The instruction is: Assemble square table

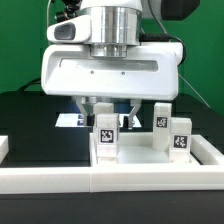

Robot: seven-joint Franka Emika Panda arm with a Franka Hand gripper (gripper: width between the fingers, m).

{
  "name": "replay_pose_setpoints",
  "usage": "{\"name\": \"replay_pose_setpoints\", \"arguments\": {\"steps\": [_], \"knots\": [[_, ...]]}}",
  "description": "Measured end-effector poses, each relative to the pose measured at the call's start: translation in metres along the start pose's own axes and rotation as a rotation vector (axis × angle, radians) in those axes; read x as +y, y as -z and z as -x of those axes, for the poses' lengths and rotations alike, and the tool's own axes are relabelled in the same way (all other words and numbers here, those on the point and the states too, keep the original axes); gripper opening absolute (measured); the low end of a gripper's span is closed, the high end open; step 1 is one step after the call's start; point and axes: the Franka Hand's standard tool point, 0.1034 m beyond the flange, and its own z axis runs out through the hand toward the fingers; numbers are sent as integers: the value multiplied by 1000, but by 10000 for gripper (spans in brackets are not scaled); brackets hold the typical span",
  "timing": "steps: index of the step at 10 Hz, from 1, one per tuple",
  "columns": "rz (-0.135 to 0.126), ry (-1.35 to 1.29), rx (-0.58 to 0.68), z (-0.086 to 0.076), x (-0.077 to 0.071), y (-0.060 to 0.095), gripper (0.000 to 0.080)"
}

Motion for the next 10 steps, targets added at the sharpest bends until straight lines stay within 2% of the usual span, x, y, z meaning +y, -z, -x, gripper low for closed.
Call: {"name": "replay_pose_setpoints", "arguments": {"steps": [1, 5, 10], "knots": [[0, 0, 0, 0, 0, 0, 288], [-3, -68, 0, 0, 1, 0, 288], [-18, -595, 16, 1, 3, -2, 288]]}}
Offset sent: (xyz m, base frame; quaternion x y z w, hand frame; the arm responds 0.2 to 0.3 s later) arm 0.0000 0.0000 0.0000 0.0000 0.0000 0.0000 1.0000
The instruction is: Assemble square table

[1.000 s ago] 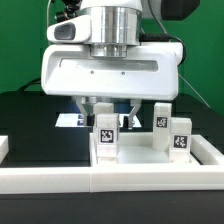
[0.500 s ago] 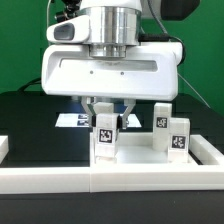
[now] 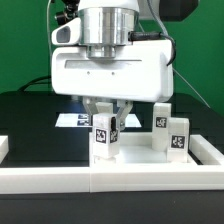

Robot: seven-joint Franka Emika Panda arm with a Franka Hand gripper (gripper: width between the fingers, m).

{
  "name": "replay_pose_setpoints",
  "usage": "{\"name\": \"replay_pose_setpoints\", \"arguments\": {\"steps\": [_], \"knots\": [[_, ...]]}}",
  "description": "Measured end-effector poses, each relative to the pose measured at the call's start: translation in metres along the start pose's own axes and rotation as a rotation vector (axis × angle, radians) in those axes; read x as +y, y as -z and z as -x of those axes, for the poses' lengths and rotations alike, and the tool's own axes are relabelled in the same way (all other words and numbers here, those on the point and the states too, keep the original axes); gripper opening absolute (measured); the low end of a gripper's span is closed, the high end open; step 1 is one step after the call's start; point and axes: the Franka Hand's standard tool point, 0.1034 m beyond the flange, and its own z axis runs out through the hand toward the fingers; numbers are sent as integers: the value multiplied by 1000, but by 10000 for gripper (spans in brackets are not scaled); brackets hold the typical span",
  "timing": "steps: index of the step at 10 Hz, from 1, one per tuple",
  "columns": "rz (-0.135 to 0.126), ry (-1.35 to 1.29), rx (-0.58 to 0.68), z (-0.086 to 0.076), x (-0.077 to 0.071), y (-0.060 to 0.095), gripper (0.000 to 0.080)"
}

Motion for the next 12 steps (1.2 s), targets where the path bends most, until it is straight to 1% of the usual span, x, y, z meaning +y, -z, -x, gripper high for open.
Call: {"name": "replay_pose_setpoints", "arguments": {"steps": [1, 4, 6, 7, 8, 9, 12], "knots": [[-4, -116, 9, 1, -1, 0, 288], [-5, -430, 18, 4, -4, 0, 290], [-14, -619, 13, 7, -6, 0, 290], [-18, -688, 7, 7, -5, 0, 290], [-13, -735, -19, 6, -5, 0, 290], [-16, -799, -30, 6, -5, 0, 290], [-16, -912, -30, 8, -7, -1, 290]]}}
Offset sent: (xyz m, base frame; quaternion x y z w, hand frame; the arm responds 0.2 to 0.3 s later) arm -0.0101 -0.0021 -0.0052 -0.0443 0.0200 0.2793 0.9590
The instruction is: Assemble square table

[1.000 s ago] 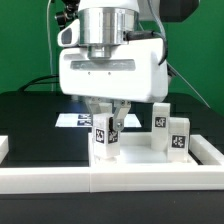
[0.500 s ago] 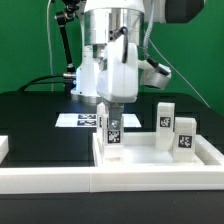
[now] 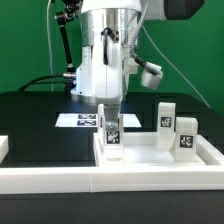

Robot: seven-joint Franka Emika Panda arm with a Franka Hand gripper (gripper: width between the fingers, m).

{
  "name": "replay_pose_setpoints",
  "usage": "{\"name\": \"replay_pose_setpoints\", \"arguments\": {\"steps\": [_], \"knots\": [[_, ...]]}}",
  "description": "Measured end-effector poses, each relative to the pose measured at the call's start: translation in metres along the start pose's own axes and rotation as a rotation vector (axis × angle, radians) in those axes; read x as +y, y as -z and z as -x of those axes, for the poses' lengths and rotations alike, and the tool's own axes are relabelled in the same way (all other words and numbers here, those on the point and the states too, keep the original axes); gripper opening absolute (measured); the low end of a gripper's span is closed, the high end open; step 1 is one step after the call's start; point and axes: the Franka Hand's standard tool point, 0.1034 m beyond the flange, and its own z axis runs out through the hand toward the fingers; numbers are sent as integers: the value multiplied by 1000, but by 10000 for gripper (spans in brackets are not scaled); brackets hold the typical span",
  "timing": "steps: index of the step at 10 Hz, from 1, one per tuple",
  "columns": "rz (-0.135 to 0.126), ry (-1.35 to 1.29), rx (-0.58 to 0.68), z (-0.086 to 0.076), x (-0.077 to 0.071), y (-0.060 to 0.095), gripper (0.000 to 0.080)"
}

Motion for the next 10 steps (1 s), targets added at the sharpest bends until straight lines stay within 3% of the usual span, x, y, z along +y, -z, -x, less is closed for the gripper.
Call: {"name": "replay_pose_setpoints", "arguments": {"steps": [1, 3, 4, 7, 10], "knots": [[1, 9, 0, 0, 0, 0, 290], [-1, 153, -1, -4, -2, 1, 574], [1, 223, 1, -4, -2, 2, 634], [-18, 518, 10, -2, -5, 1, 645], [-12, 725, 18, -2, -6, 2, 649]]}}
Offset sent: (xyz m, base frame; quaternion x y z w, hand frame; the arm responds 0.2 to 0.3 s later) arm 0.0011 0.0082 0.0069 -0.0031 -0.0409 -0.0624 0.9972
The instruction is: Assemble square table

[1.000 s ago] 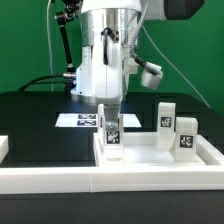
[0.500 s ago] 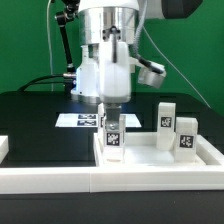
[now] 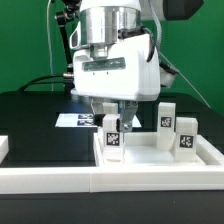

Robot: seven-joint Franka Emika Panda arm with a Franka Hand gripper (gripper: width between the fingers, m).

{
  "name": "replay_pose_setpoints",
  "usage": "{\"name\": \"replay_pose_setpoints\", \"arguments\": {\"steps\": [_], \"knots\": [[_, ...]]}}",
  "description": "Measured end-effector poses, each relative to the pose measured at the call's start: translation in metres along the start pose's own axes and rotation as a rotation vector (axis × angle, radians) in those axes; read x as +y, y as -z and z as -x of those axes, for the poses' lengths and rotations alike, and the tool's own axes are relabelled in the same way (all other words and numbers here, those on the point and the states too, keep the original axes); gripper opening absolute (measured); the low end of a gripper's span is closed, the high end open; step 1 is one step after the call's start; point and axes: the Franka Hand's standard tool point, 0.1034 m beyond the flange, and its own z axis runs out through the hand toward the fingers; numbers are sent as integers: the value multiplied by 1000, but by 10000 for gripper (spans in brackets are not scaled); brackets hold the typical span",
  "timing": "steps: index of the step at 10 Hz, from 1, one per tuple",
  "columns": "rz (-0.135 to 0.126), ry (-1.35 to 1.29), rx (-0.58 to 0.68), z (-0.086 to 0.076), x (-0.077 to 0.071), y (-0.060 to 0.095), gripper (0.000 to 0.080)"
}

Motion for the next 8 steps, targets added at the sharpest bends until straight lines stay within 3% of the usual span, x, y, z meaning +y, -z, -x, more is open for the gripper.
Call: {"name": "replay_pose_setpoints", "arguments": {"steps": [8], "knots": [[21, 611, 13, 2, -4, 1, 649]]}}
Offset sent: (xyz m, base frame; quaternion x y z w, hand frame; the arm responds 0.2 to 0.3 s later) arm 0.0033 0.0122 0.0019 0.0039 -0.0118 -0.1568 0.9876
